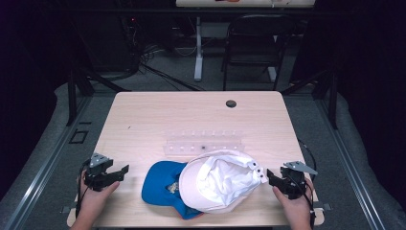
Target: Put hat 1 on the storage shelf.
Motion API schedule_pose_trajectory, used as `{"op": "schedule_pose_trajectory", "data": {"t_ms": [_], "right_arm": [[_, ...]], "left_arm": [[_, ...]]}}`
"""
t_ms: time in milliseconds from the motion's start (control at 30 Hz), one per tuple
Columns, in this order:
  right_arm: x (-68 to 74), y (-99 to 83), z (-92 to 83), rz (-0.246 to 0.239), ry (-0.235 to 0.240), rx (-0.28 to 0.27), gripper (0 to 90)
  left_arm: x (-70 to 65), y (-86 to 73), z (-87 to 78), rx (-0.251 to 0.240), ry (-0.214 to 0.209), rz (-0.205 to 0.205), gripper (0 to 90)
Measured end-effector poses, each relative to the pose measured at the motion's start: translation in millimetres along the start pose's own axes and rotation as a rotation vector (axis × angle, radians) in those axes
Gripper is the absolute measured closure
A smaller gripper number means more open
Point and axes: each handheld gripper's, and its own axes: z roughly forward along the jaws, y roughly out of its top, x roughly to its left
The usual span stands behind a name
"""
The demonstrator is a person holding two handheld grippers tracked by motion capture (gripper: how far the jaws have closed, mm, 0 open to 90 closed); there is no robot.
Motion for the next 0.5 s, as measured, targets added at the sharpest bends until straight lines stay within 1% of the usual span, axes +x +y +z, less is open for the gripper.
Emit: {"op": "schedule_pose_trajectory", "data": {"t_ms": [100, 167, 200, 233, 333, 367, 500], "right_arm": [[1.3, 0.0, -6.0, 0.0, -0.001, -0.031, 41.5], [1.5, -0.1, -7.6, 0.002, 0.004, -0.035, 40.6], [1.7, -0.4, -8.5, 0.0, 0.005, -0.036, 40.3], [1.9, -1.1, -9.3, 0.0, 0.004, -0.033, 39.2], [0.9, -1.4, -9.9, 0.012, 0.007, -0.02, 39.2], [0.7, -1.3, -9.8, 0.013, 0.008, -0.019, 39.2], [1.0, -1.8, -9.6, 0.014, 0.015, -0.01, 38.9]], "left_arm": [[-2.0, 1.6, 0.6, -0.003, -0.013, 0.009, 30.3], [-2.2, 2.6, 0.3, 0.0, -0.019, 0.011, 30.3], [-3.0, 3.6, 0.2, -0.007, -0.03, 0.008, 30.3], [-3.5, 3.9, 0.5, -0.011, -0.037, 0.009, 30.2], [-5.8, 4.4, 0.9, -0.003, -0.057, 0.017, 30.1], [-5.8, 4.4, 0.9, -0.003, -0.057, 0.017, 30.1], [-6.4, 5.0, -1.1, -0.012, -0.073, 0.004, 29.8]]}}
